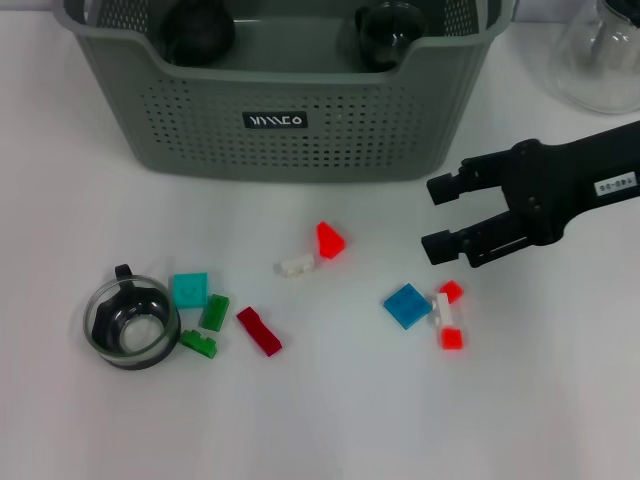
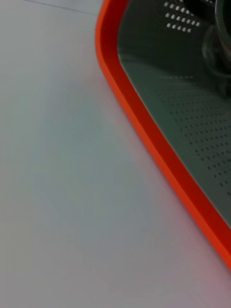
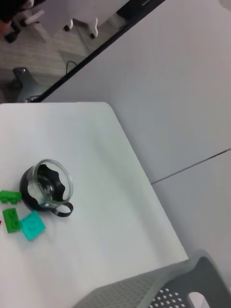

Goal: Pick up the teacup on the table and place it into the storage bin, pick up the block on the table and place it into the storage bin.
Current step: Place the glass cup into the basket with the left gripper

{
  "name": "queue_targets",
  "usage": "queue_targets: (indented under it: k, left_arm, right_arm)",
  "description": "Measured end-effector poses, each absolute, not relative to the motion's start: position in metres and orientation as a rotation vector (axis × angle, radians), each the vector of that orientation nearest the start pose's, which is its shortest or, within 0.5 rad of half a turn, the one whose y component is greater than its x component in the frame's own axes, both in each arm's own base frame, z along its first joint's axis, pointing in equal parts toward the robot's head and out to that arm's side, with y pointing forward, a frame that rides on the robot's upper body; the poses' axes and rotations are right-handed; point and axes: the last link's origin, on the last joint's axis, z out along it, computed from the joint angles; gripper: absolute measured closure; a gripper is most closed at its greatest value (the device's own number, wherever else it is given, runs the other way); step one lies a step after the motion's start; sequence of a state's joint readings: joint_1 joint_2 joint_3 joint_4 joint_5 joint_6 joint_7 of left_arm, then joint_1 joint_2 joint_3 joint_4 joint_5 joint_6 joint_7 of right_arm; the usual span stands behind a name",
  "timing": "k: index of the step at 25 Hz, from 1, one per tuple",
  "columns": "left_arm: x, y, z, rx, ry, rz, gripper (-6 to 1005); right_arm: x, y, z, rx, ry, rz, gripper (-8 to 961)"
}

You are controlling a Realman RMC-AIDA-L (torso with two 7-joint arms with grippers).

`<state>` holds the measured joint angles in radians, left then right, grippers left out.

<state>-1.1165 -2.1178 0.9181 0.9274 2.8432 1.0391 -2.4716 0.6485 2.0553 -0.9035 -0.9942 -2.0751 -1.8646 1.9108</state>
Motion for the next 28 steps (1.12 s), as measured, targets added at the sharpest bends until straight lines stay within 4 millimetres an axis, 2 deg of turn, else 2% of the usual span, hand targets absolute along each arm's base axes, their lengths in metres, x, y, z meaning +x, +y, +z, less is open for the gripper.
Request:
queue_targets:
  k: [6,13,24,28]
  left_arm:
    - [-0.085,0.493,0.020,-2.283,-0.630,0.095,954]
    - [-0.092,0.494,0.002,-2.288,-0.576,0.152,954]
    - [-0.111,0.499,-0.016,-2.252,-0.550,0.167,953]
    - [-0.112,0.500,-0.020,-2.246,-0.529,0.167,953]
  right_arm:
    - [0.175,0.336,0.023,-3.139,0.770,0.422,7]
    - [0.174,0.336,0.022,-3.137,0.775,0.425,7]
    - [0.176,0.336,0.023,-3.123,0.785,0.431,7]
    - [0.175,0.337,0.022,-3.120,0.782,0.433,7]
